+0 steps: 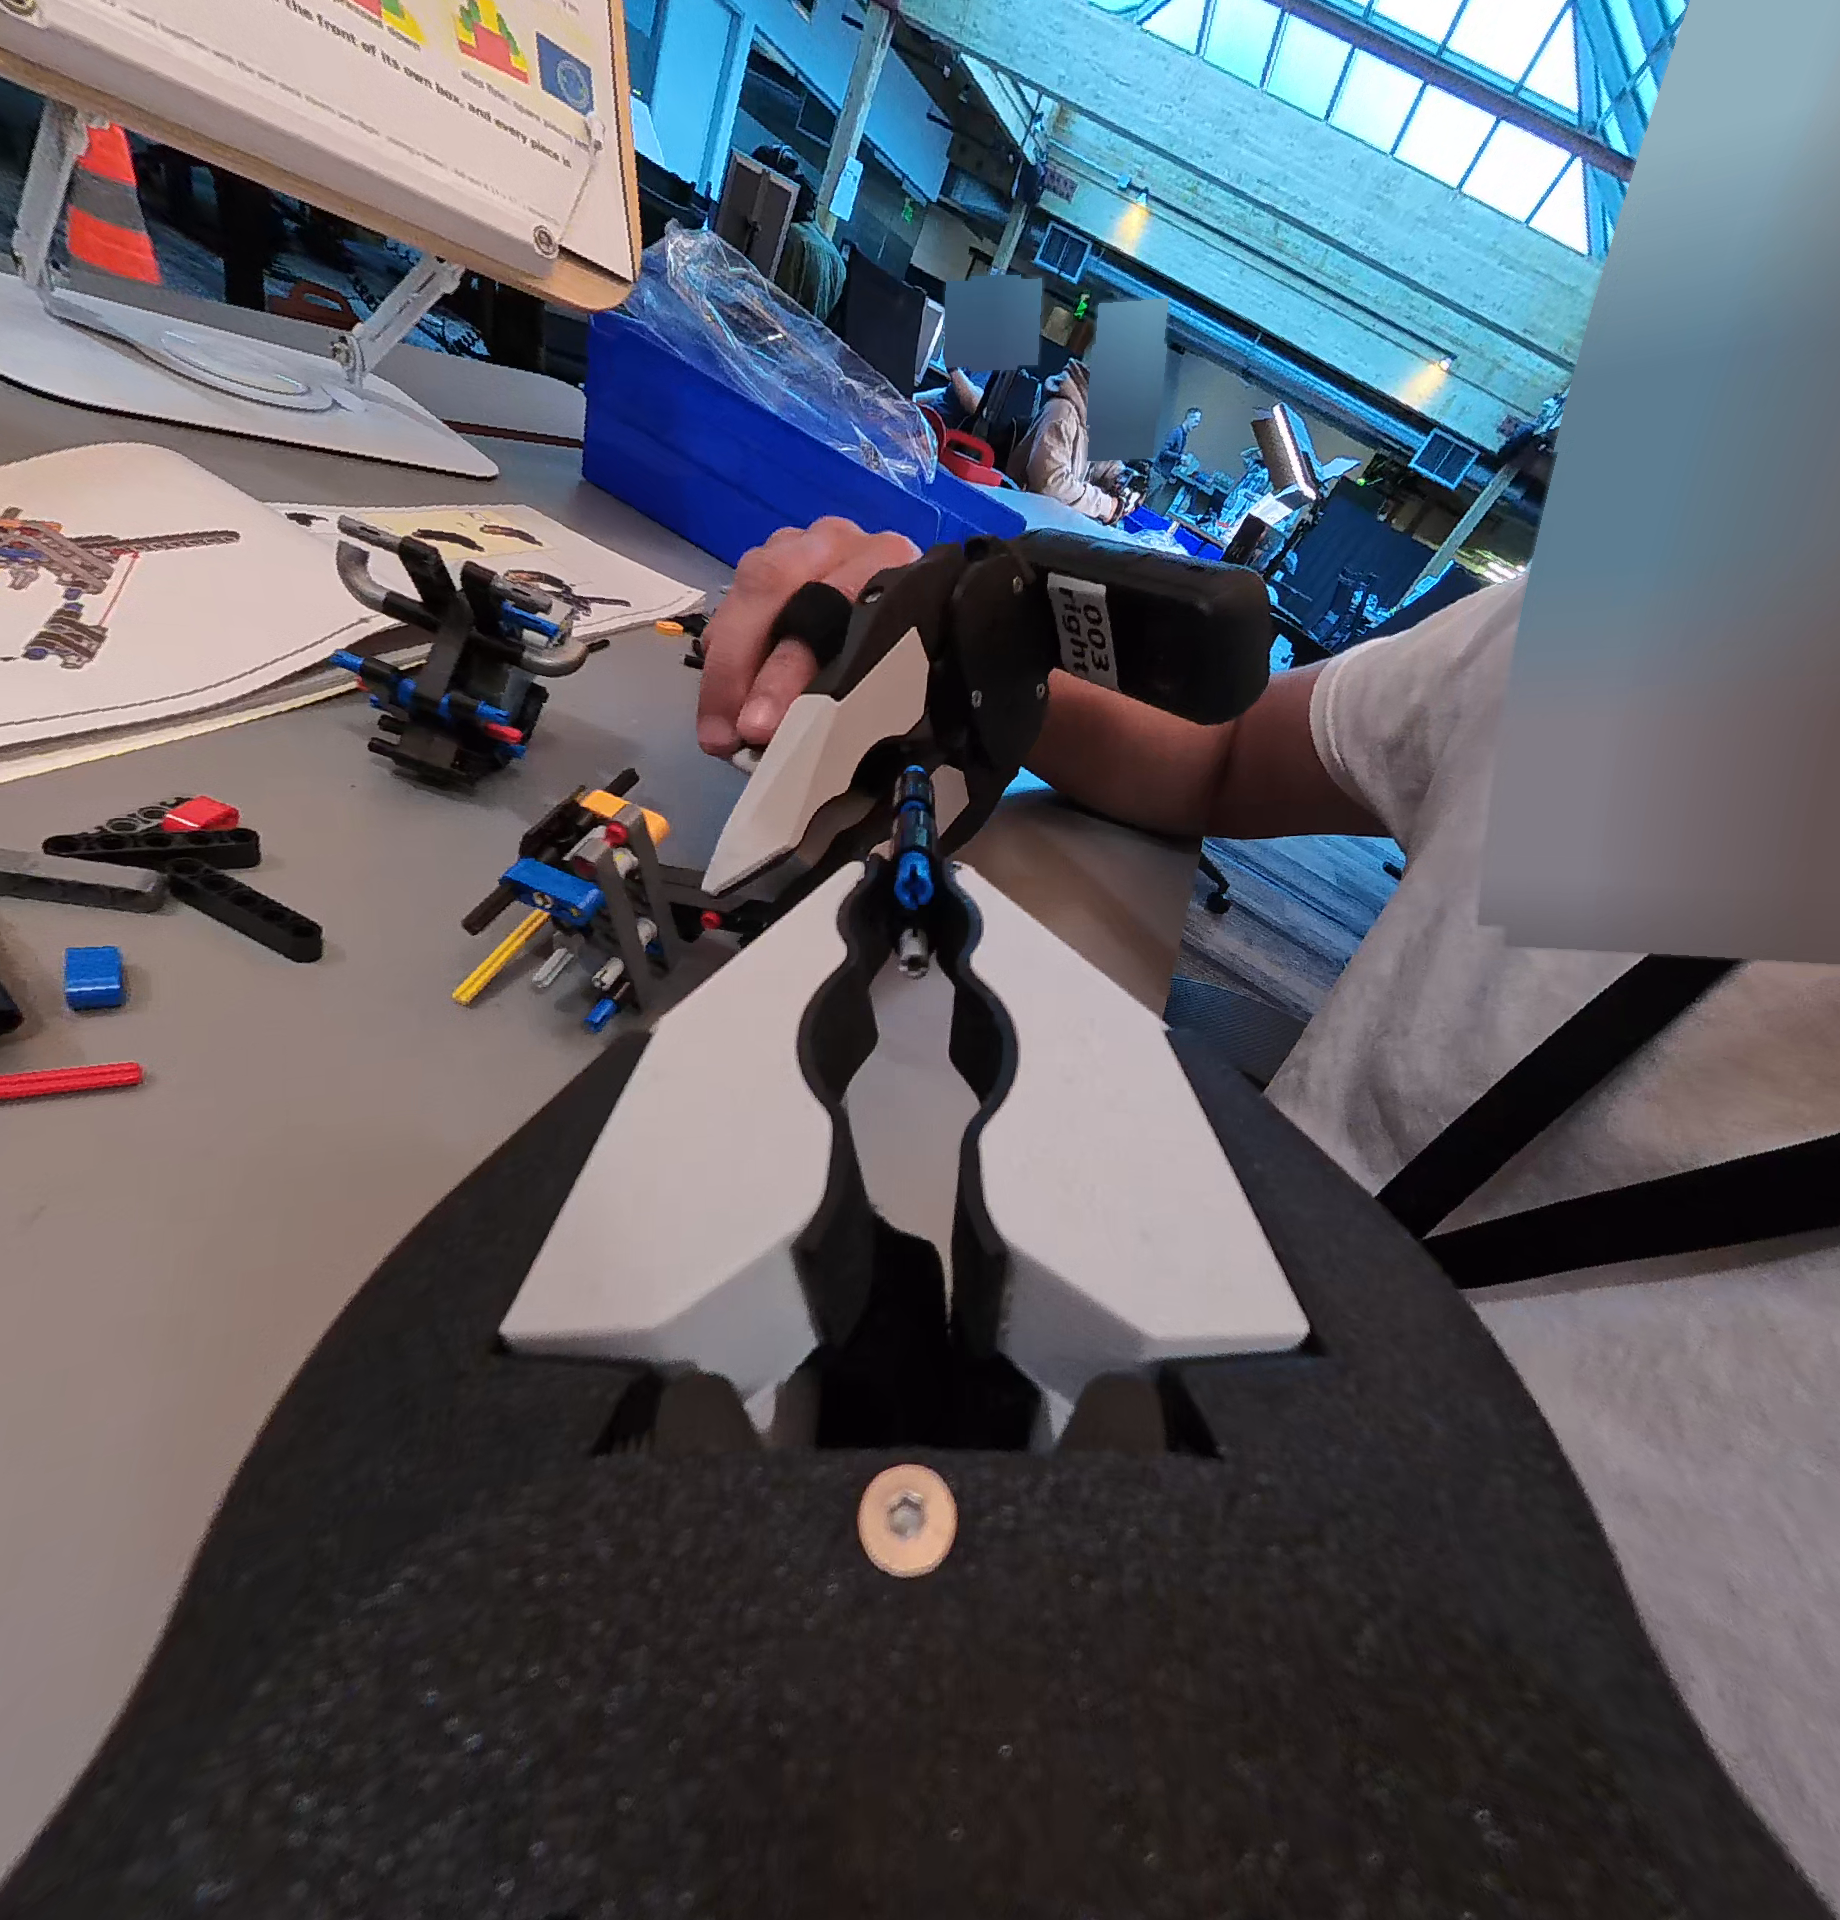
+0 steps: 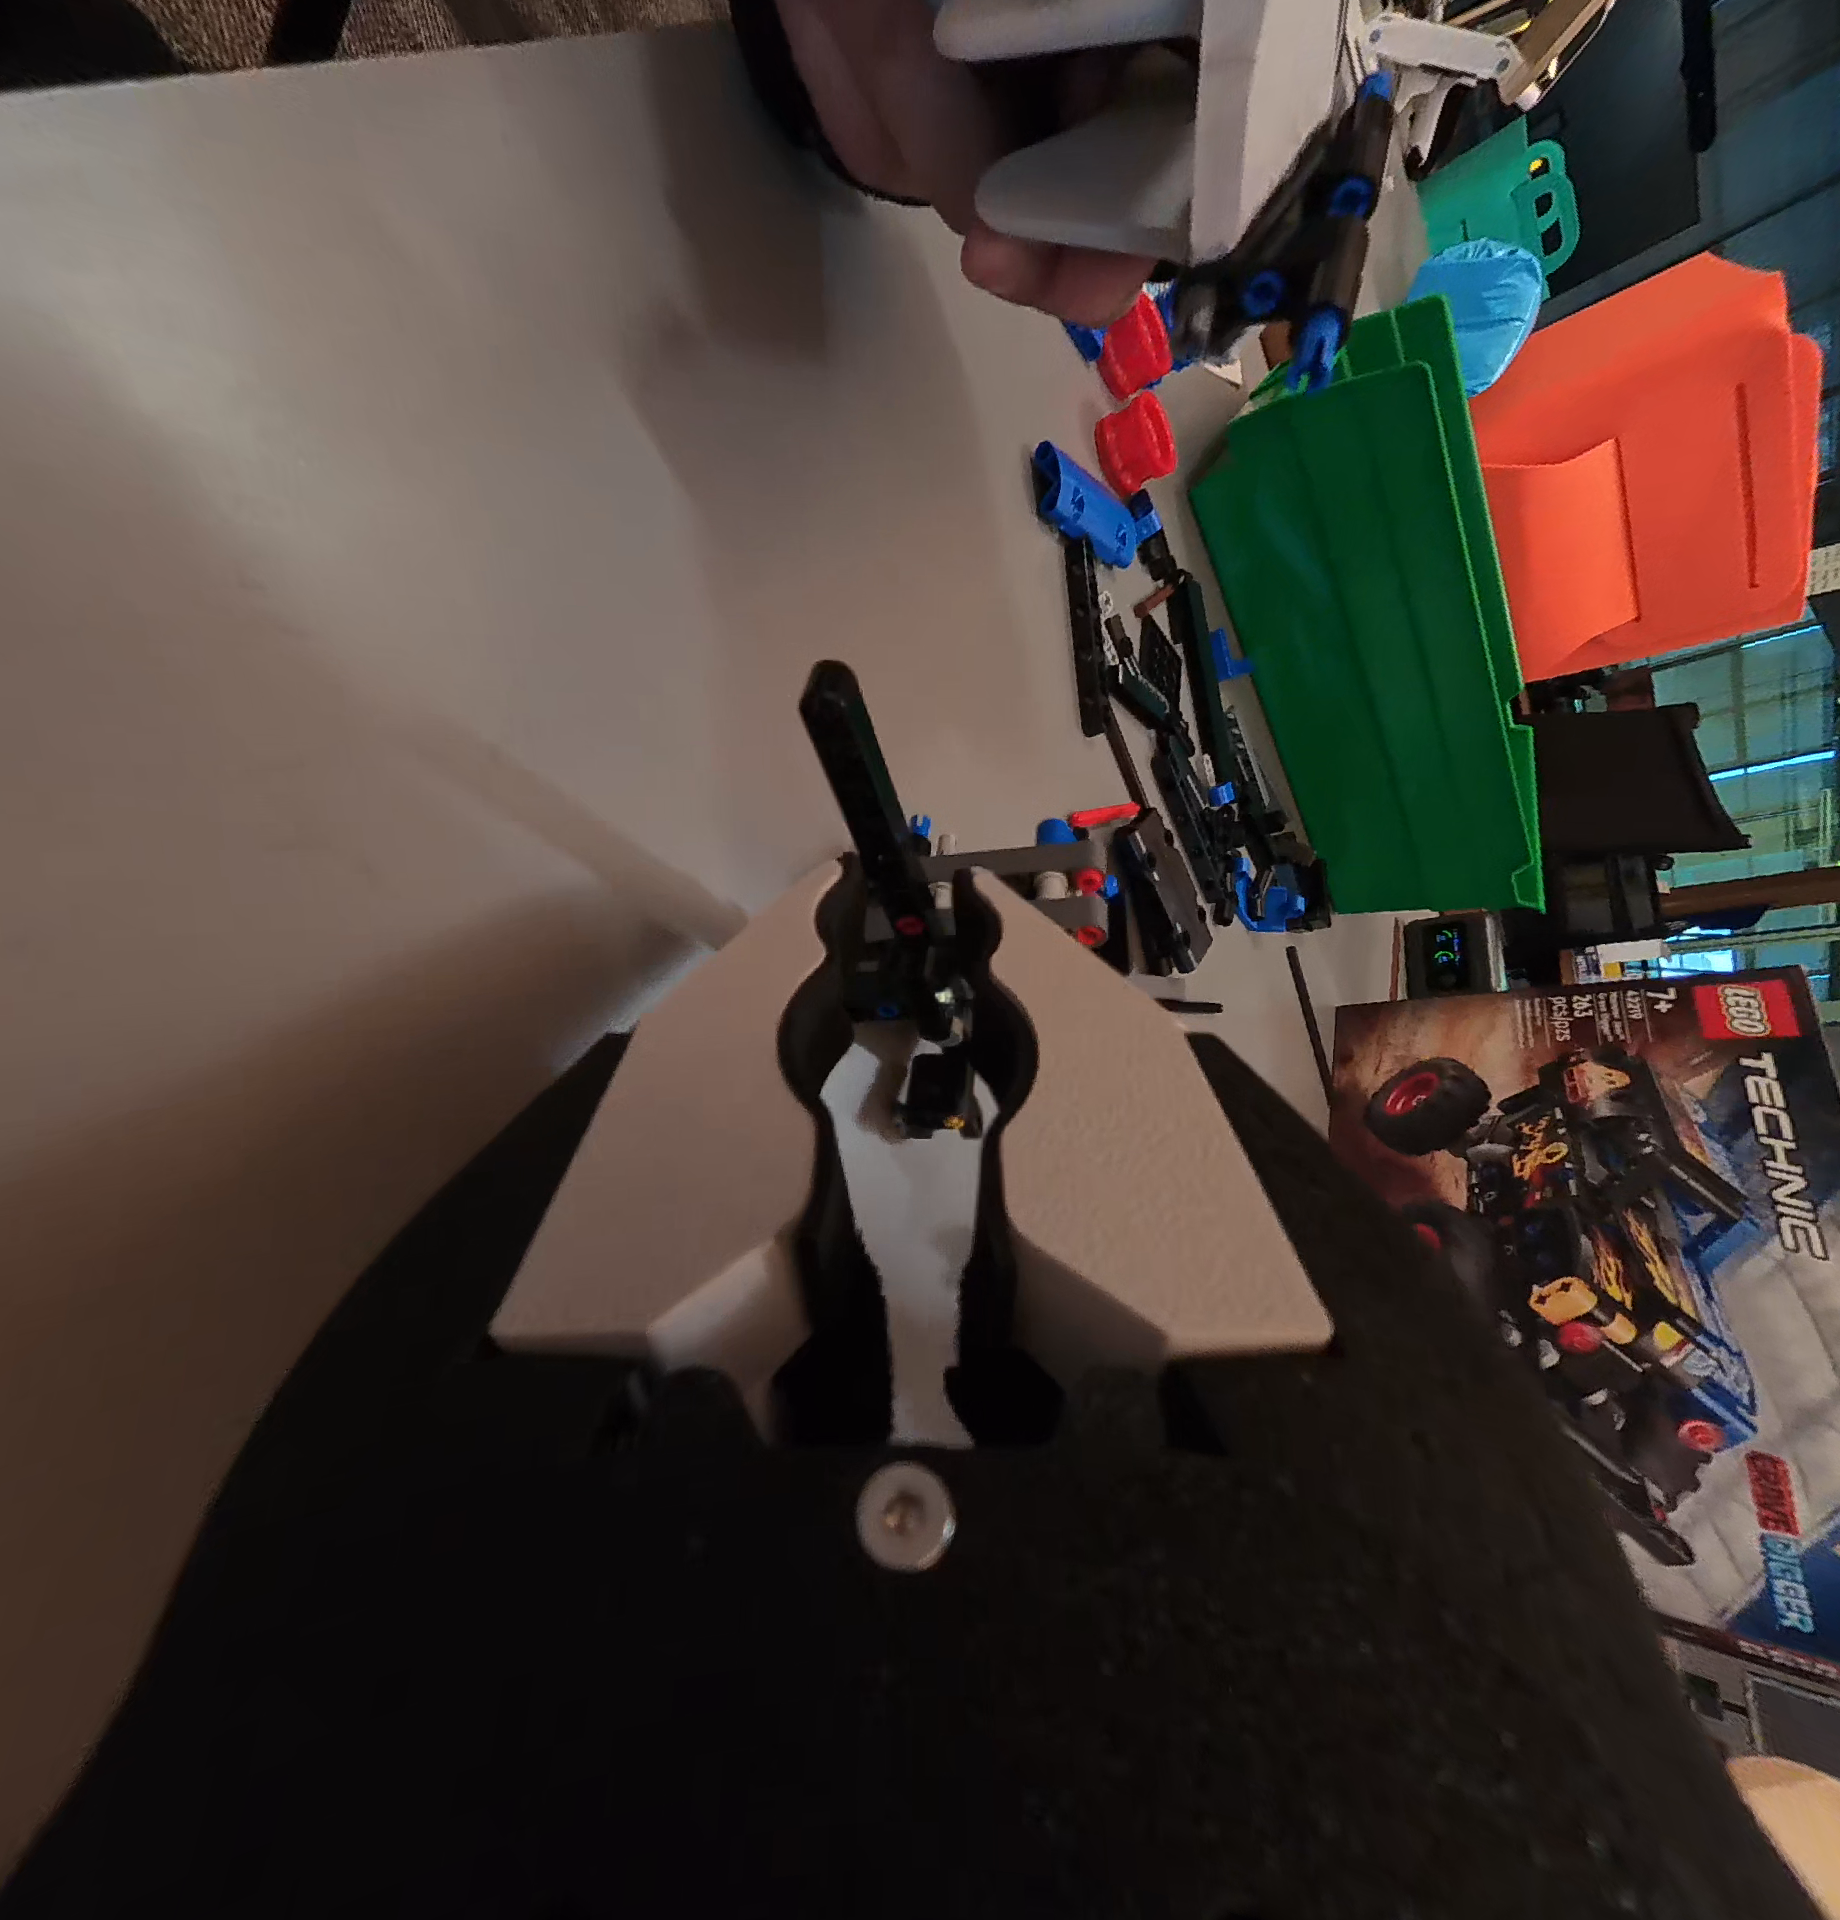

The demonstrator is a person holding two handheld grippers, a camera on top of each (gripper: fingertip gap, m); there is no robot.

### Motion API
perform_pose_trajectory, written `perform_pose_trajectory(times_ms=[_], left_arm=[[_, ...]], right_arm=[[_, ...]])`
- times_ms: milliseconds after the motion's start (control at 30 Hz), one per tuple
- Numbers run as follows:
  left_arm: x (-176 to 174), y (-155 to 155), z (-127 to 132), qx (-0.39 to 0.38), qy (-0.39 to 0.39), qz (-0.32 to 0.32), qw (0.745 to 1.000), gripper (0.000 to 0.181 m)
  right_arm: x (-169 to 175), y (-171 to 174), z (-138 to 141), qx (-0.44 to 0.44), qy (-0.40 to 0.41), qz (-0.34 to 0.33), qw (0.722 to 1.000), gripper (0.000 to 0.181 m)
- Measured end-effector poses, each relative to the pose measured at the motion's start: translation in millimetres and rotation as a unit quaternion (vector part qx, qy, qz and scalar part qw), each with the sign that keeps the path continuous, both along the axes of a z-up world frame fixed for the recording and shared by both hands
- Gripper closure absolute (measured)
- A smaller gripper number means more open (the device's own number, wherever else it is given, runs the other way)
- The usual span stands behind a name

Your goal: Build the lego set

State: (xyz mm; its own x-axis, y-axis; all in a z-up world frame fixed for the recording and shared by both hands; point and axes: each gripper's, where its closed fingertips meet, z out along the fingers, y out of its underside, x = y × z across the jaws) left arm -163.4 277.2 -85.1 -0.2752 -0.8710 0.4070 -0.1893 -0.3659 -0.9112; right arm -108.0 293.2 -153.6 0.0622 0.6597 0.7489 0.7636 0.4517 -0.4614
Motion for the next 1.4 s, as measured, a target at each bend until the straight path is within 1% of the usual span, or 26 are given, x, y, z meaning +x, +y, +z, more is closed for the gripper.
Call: perform_pose_trajectory(times_ms=[67,133,200,267,300,367,433,467,500,533,633,733,800,967,1067,1400], left_arm=[[-0.3,1.2,0.2,0.003,0.0,0.003,1.0,0.175],[0.7,4.5,-1.0,0.004,0.004,0.01,1.0,0.175],[3.0,12.1,-3.8,0.003,0.014,0.026,1.0,0.176],[6.4,21.1,-1.5,-0.012,0.015,0.042,0.999,0.176],[9.1,27.7,2.2,-0.024,0.012,0.054,0.998,0.176],[16.6,38.6,14.5,-0.067,-0.004,0.066,0.996,0.176],[25.8,44.8,30.3,-0.124,-0.024,0.062,0.99,0.176],[30.4,44.6,36.1,-0.147,-0.028,0.053,0.987,0.176],[34.5,41.6,41.1,-0.165,-0.029,0.041,0.985,0.176],[37.9,38.8,44.7,-0.181,-0.028,0.034,0.983,0.176],[44.0,29.1,50.2,-0.213,-0.018,0.023,0.977,0.176],[48.3,21.8,46.7,-0.212,0.003,0.032,0.977,0.176],[50.8,17.1,45.1,-0.211,0.014,0.034,0.977,0.176],[52.1,16.4,43.8,-0.233,0.024,0.048,0.971,0.176],[51.9,11.3,47.0,-0.243,0.017,0.037,0.969,0.176],[50.5,5.2,43.6,-0.232,0.027,0.027,0.972,0.176]], right_arm=[[-2.0,1.0,1.4,0.015,-0.006,0.005,1.0,0.173],[-5.3,2.1,4.0,0.027,-0.002,0.008,1.0,0.174],[-4.3,8.3,11.4,0.032,0.017,-0.006,0.999,0.175],[-0.3,12.5,25.3,-0.009,0.067,-0.018,0.998,0.175],[1.8,13.5,36.3,-0.045,0.113,-0.023,0.992,0.175],[7.7,15.5,65.3,-0.105,0.224,-0.022,0.969,0.175],[11.8,12.4,89.1,-0.179,0.321,-0.002,0.93,0.175],[14.5,12.3,97.6,-0.199,0.353,0.002,0.914,0.175],[15.9,11.5,102.5,-0.21,0.37,0.007,0.905,0.175],[15.5,9.8,104.4,-0.213,0.373,0.011,0.903,0.175],[11.1,5.3,105.2,-0.165,0.334,0.012,0.928,0.175],[6.5,2.9,106.5,-0.095,0.269,0.016,0.958,0.175],[2.1,1.8,106.1,-0.081,0.235,0.013,0.969,0.175],[-6.7,-5.1,110.9,-0.068,0.22,0.027,0.973,0.175],[-7.3,-5.8,111.7,-0.068,0.221,0.028,0.972,0.174],[-7.8,-7.4,111.9,-0.064,0.221,0.036,0.973,0.175]])
